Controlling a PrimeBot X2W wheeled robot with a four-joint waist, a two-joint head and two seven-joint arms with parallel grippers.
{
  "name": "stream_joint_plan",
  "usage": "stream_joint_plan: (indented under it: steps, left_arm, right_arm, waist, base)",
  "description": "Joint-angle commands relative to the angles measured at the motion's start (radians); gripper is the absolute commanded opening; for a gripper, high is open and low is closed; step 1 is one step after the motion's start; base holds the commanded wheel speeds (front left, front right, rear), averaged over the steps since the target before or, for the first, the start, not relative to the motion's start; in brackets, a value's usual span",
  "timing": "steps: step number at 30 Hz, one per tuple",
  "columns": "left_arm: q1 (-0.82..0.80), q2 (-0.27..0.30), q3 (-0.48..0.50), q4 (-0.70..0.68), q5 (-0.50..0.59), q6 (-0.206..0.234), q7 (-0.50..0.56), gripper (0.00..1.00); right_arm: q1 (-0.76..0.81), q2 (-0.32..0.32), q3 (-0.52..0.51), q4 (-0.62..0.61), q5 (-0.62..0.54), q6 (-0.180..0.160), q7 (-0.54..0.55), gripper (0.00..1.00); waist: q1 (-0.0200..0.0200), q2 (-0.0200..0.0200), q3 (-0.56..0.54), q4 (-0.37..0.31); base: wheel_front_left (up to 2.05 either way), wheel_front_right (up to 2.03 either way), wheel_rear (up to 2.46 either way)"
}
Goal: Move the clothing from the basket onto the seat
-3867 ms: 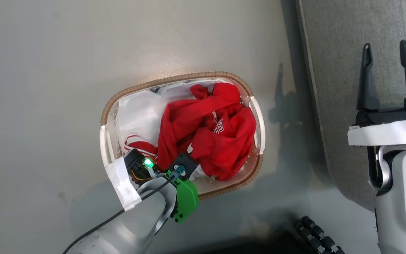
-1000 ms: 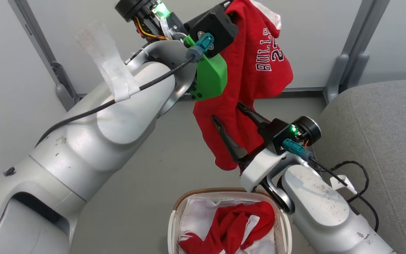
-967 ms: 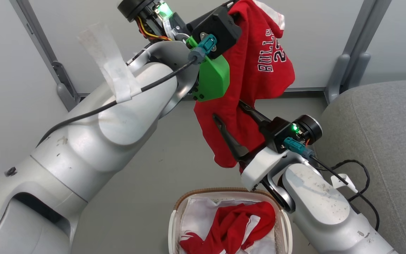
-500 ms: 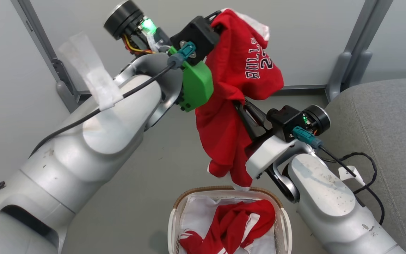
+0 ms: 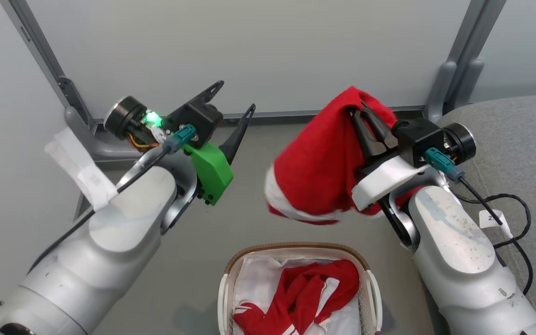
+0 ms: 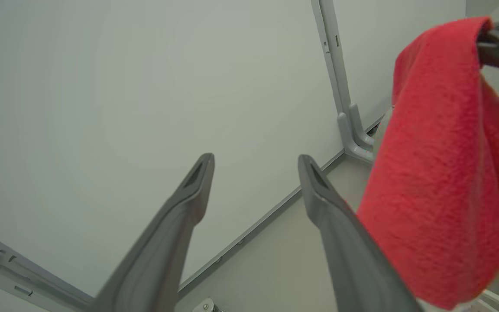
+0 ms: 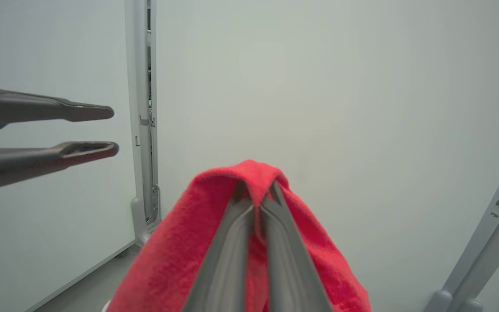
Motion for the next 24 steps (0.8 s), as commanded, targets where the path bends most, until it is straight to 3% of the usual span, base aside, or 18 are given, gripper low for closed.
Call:
stream_joint_plan:
  steps: [1, 16, 24]
  left_arm:
    - [0.038, 0.002, 0.007, 0.006, -0.014, 0.009, -0.025, 1.0]
    - [0.252, -0.003, 0.016, -0.012, -0.062, 0.005, -0.131, 1.0]
    - [0.329, -0.002, 0.058, -0.047, -0.063, 0.02, -0.138, 1.0]
  right_arm:
    - [0.018, -0.004, -0.015, -0.006, -0.012, -0.001, -0.002, 0.0]
    - [0.053, -0.004, -0.123, -0.03, -0.105, -0.001, -0.002, 0.0]
    - [0.059, -0.004, -0.159, -0.044, -0.147, -0.001, -0.002, 0.0]
  waist:
    - [0.0, 0.012, 0.0, -0.001]
    - [0.0, 0.012, 0.016, -0.025]
    - [0.0, 0.012, 0.031, -0.092]
  base:
    - [0.0, 0.0, 0.0]
    - [0.0, 0.0, 0.0]
    - [0.0, 0.0, 0.0]
